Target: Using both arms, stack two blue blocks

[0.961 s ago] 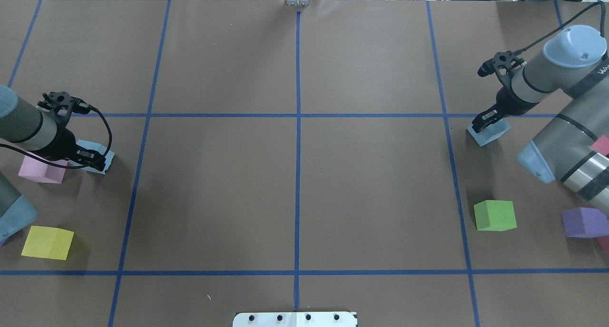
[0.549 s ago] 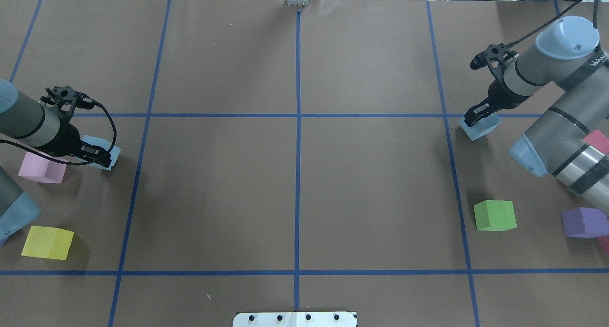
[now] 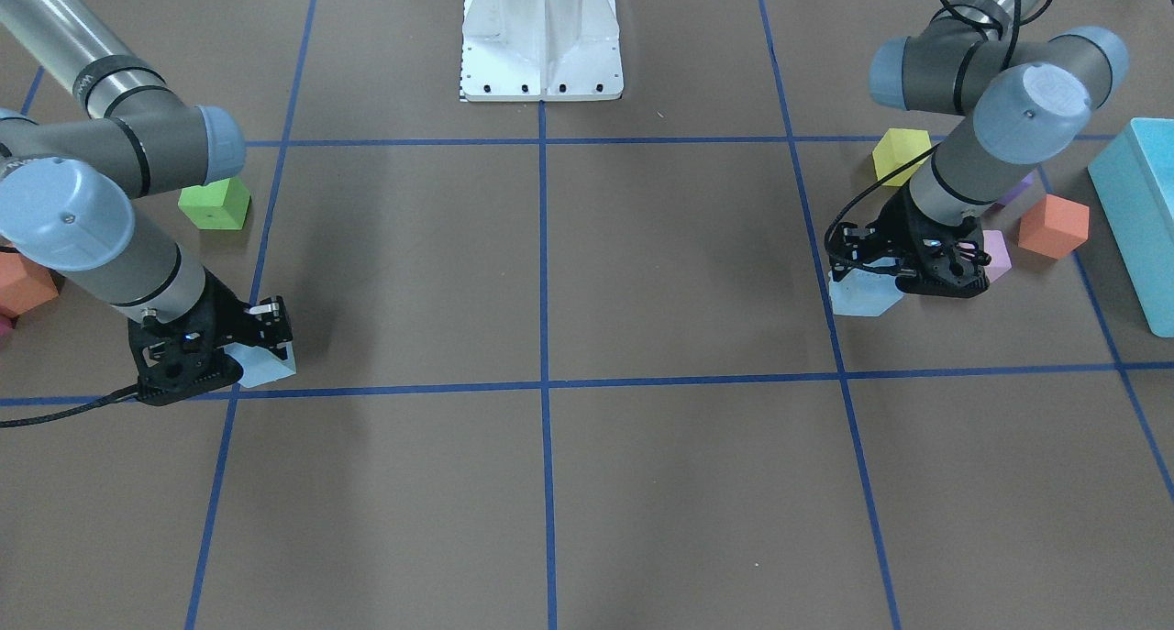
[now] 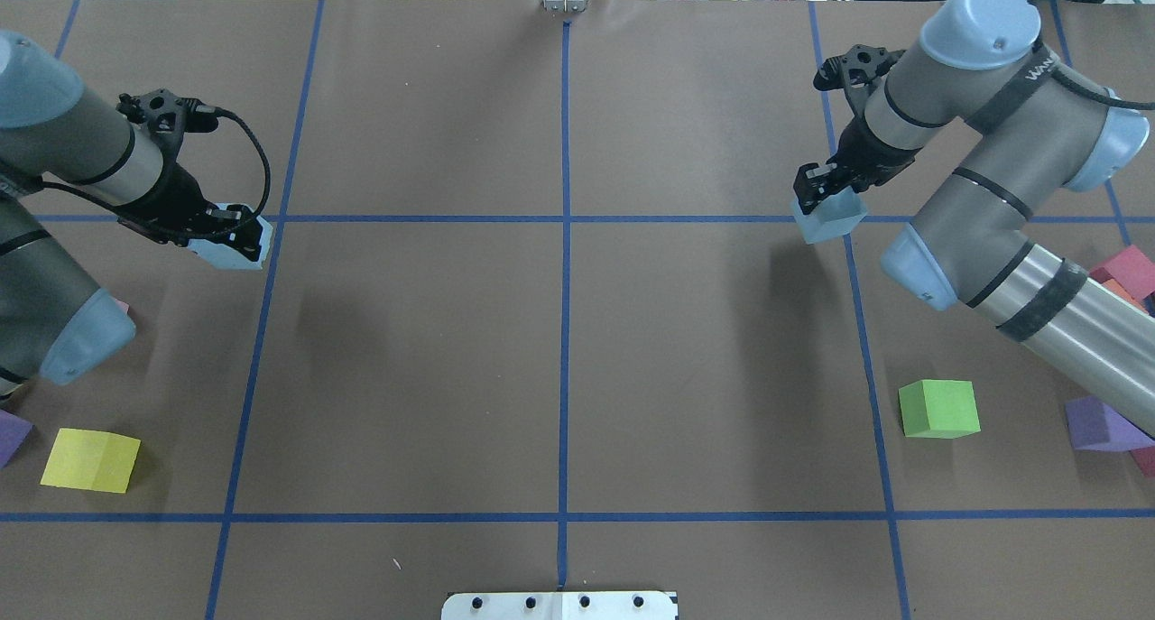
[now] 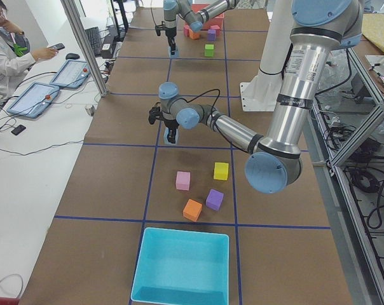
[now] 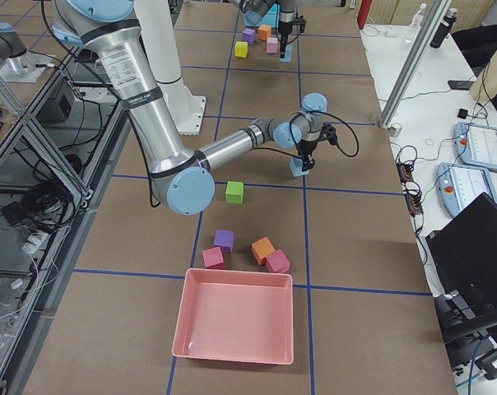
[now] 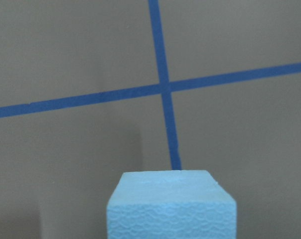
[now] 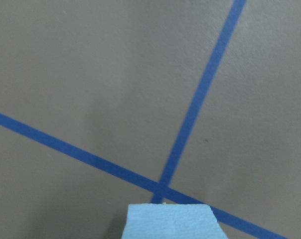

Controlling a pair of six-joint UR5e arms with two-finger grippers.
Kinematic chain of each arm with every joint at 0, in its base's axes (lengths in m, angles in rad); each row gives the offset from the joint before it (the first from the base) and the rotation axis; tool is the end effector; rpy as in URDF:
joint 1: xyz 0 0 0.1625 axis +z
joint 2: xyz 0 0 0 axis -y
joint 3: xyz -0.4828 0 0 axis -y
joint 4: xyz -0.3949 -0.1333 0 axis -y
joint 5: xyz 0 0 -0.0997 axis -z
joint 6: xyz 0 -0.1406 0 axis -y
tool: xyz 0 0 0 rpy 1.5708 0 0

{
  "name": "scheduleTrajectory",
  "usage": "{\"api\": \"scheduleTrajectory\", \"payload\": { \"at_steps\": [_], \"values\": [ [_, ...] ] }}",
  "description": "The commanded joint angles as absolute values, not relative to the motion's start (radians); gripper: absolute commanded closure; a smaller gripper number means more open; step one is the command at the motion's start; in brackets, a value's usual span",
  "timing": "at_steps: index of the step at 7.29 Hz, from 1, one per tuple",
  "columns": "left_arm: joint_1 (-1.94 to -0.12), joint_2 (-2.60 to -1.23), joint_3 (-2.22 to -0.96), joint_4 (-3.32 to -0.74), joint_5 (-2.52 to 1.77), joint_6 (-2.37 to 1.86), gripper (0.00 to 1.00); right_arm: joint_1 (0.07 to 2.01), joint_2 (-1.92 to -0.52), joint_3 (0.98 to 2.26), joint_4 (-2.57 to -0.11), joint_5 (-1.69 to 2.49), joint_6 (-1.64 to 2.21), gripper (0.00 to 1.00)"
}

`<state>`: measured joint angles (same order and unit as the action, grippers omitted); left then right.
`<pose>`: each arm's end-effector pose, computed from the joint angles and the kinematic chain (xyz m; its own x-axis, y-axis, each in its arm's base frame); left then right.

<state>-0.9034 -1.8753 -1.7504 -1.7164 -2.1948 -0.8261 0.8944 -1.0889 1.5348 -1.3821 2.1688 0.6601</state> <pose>0.3572 -0.5359 0.4728 0.6555 0.0568 -0.7531 -0.0269 0.9983 0.0519 -0.4143 -0.6026 0.4545 0.6532 -0.2292 0.7217 0.1311 0.9729 0.1903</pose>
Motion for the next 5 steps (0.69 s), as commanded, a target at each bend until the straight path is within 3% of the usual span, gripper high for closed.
{"api": "scheduleTrajectory", "payload": {
  "at_steps": [1, 5],
  "values": [
    [-0.904, -1.981, -1.752, -1.585, -2.198, -0.912, 0.36, 0.819, -0.994, 1.539, -1.39, 2.158, 0.921, 0.43],
    [-0.897, -2.107, -1.711, -1.506, -2.198, -1.082, 0.35, 0.661, -0.826, 1.467, -1.394, 1.992, 1.165, 0.43]
  ]
}}
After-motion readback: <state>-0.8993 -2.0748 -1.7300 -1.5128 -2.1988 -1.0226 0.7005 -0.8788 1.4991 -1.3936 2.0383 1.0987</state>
